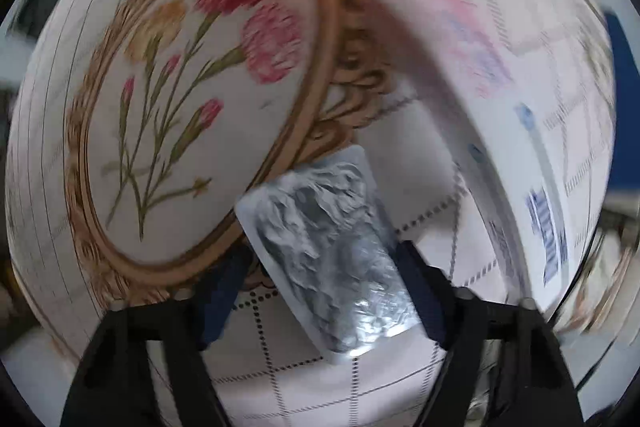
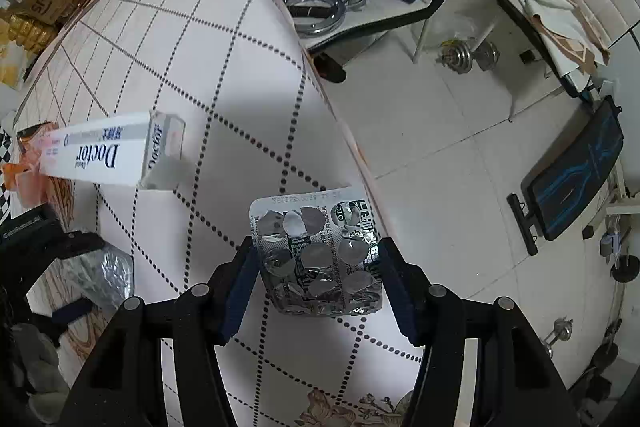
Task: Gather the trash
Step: 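Grasp a foil blister pack with the right tool while the left tool grasps another blister pack, then lift both blister packs and carry them over the trash bin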
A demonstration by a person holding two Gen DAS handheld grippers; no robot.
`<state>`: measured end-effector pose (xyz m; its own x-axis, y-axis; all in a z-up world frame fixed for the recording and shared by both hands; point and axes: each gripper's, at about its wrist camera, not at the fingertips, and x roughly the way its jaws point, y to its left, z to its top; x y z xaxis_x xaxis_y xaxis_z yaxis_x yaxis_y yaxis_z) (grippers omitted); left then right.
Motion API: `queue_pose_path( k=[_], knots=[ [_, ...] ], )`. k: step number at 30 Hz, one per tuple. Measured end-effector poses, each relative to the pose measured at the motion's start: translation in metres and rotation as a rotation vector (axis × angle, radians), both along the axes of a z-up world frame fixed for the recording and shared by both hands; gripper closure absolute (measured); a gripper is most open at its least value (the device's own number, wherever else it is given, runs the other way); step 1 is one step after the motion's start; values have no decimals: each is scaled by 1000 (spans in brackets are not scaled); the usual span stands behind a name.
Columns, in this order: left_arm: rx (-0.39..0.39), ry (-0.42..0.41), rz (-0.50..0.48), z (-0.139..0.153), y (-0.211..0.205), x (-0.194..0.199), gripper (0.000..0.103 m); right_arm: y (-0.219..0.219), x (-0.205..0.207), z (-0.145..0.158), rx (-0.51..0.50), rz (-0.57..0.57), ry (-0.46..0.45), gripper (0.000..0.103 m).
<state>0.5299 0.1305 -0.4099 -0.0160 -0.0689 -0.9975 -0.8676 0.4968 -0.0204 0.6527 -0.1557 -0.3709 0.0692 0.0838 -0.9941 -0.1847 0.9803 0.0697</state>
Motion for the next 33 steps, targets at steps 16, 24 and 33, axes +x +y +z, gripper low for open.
queue_pose_path(
  k=[16,24,33],
  knots=[
    [20,-20,-365,-2,-42,-97,43,15,-76,-2,-23,205,67,41],
    [45,-26,-283,-1,-28,-97,49,33,-90,-4,-118,255,17,42],
    [68,-86,-335,48,-56,-96,54,20,-101,15,-49,224,-12,43]
  ],
)
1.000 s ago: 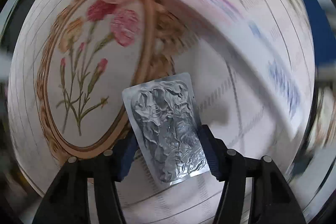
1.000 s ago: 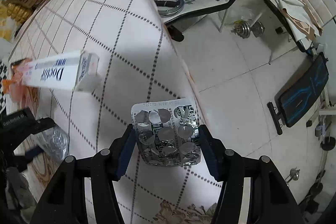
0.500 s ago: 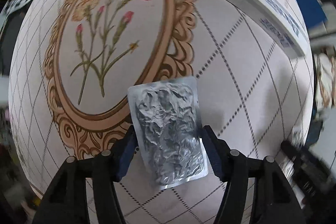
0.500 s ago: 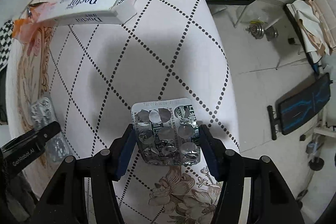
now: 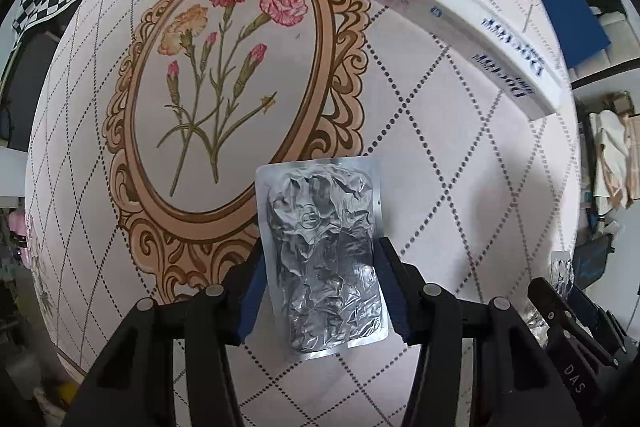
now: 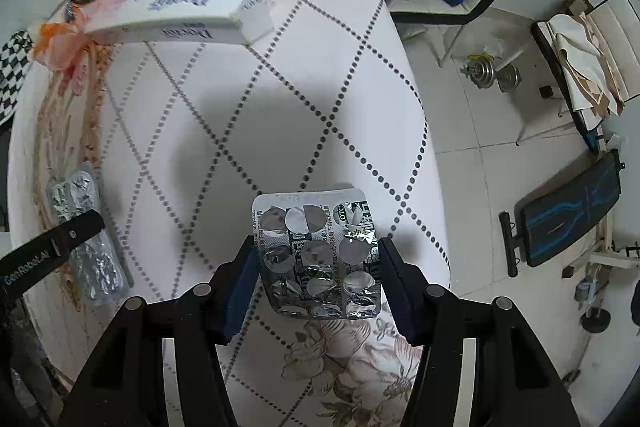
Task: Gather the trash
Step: 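Lift both blister packs and carry them over the trash bin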
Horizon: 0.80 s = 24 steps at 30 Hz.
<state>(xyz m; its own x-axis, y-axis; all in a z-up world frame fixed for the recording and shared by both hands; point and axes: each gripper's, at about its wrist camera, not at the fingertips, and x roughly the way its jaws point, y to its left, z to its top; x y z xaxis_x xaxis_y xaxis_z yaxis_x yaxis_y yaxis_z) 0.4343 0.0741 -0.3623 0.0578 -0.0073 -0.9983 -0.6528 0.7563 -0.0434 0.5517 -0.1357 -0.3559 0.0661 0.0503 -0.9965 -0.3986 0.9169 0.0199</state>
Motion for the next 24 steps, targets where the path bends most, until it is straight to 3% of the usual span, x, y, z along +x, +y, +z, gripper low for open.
queue_pose_path(
  k=[2,3,4,8,12,18,21,24],
  knots=[
    [3,-29,-8,12,-1,-8,55,0,-6,10,13,6,-23,43],
    [5,-42,-15,17,-2,-11,70,-1,-10,14,23,10,-28,43],
    [-2,-54,-27,24,-4,-16,77,-1,-13,19,34,11,-31,43],
    [-3,-97,-60,45,-10,-41,77,-4,-32,38,76,21,-54,43],
    [-104,-123,10,32,2,-67,76,-8,-55,48,83,15,-70,43],
    [-297,-115,181,-17,24,-58,66,-21,-53,33,76,-79,-55,43],
    [-280,-112,205,-18,25,-48,50,-22,-37,20,52,-102,-46,43],
    [-255,-50,207,-20,19,-32,40,-20,-21,10,40,-113,-37,43]
  ],
)
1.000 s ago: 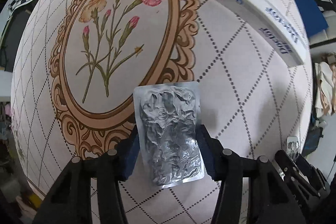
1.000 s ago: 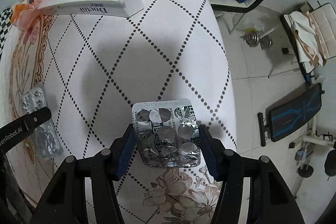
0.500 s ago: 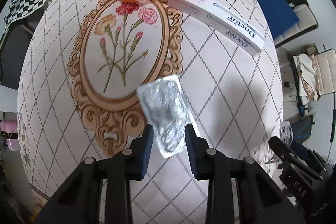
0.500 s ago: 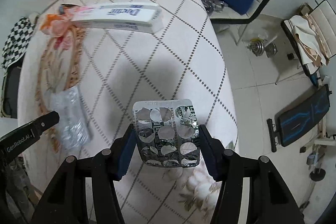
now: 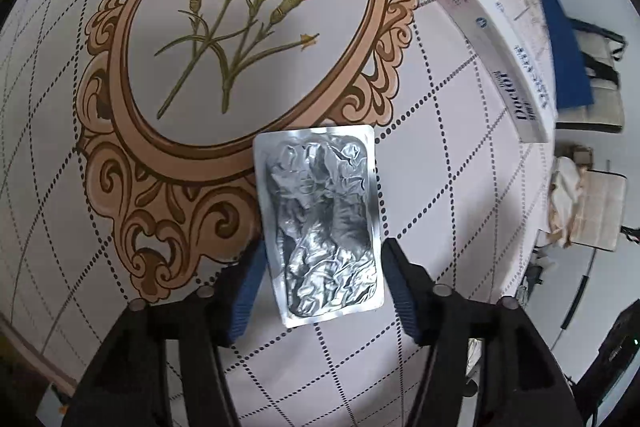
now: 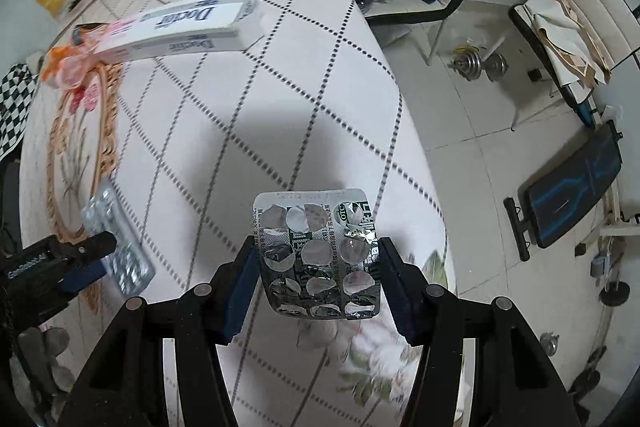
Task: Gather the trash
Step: 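Lift both blister packs and carry them over the trash bin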
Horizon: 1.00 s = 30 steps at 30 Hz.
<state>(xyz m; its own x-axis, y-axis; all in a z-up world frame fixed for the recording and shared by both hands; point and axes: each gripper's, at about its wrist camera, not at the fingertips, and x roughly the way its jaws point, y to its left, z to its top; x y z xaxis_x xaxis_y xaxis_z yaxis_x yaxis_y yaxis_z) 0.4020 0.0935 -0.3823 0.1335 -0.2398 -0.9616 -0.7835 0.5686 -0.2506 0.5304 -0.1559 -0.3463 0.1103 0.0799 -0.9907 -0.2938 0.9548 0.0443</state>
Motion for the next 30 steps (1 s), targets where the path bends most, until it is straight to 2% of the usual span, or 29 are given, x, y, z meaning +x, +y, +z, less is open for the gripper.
queue_pose_path(
  k=[3,4,6,10,15,22,30],
  knots=[
    [68,102,-46,-3,-14,21,38,4,12,-6,5,-2,12,43],
    [108,150,-61,-5,-21,29,38,6,14,-7,5,2,13,43],
    [176,194,-56,-4,-31,38,40,10,19,-10,3,4,13,43],
    [232,165,-116,0,-42,46,40,14,23,-12,-7,19,9,43],
    [272,115,-182,13,-53,32,40,11,17,-9,-7,50,-3,43],
    [389,0,-303,69,-75,-25,40,2,-27,7,42,84,-33,43],
    [468,-151,-346,127,-90,-124,40,-10,-124,40,67,127,-107,43]
  ],
)
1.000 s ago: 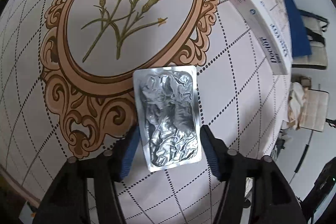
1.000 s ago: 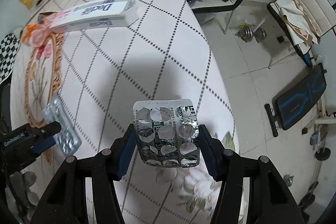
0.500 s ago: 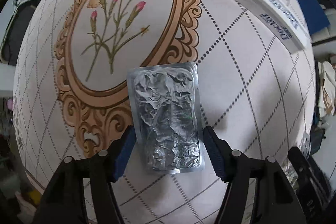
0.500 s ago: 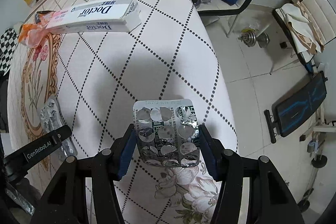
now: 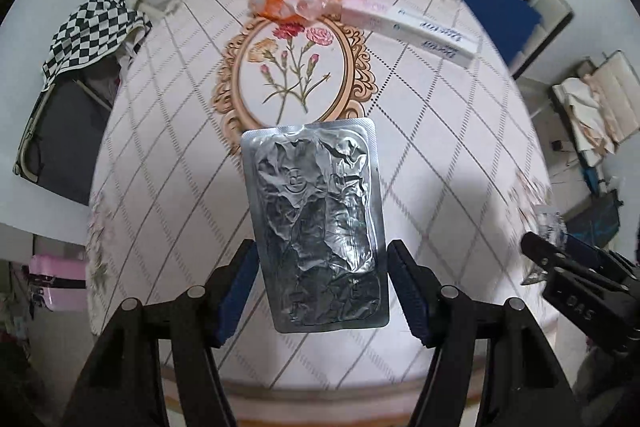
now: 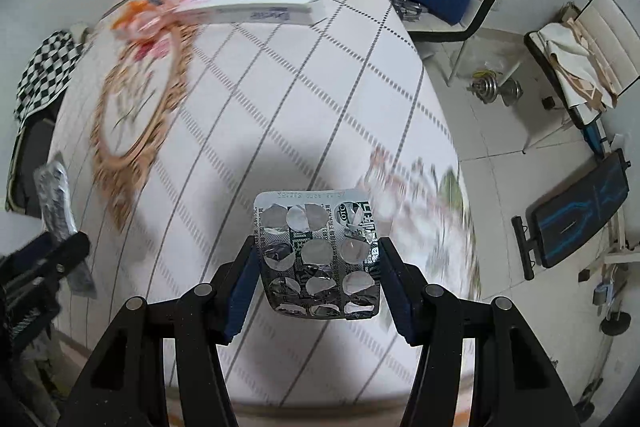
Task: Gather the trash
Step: 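Lift both blister packs and carry them over the trash bin, then open both tools to drop the blister packs into the bin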
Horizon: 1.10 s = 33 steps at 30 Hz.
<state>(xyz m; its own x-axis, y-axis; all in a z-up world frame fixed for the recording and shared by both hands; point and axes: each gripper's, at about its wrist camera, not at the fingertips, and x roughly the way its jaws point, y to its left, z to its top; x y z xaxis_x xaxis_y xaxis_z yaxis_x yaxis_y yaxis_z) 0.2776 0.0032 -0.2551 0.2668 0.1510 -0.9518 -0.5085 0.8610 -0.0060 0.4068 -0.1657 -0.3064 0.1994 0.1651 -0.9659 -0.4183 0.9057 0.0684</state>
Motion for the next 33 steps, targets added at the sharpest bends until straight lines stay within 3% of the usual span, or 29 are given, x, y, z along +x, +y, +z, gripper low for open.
queue_pose_path(
  k=[6,10,13,16,19,22,26,30,33],
  knots=[
    [-5,-103,-82,24,-6,-91,40,-10,-103,34,36,-6,-68,43],
    [-31,-110,-129,27,-16,-151,40,-26,-178,50,66,-49,-85,43],
    [-78,-81,-143,13,-22,-187,40,-42,-231,46,82,-80,-34,43],
    [-148,-19,-141,-21,-32,-226,40,-56,-279,27,74,-83,32,43],
    [-208,62,-126,-70,-42,-254,40,-70,-320,-8,49,-75,104,43],
    [-268,135,-92,-125,-47,-270,40,-85,-348,-65,32,-84,208,43],
    [-369,211,-11,-227,-42,-271,40,-100,-364,-155,49,-121,337,43],
    [-462,245,37,-319,-35,-262,39,-109,-360,-245,104,-177,424,43],
    [-486,220,50,-367,-31,-257,38,-110,-355,-317,133,-199,477,43]
  ],
)
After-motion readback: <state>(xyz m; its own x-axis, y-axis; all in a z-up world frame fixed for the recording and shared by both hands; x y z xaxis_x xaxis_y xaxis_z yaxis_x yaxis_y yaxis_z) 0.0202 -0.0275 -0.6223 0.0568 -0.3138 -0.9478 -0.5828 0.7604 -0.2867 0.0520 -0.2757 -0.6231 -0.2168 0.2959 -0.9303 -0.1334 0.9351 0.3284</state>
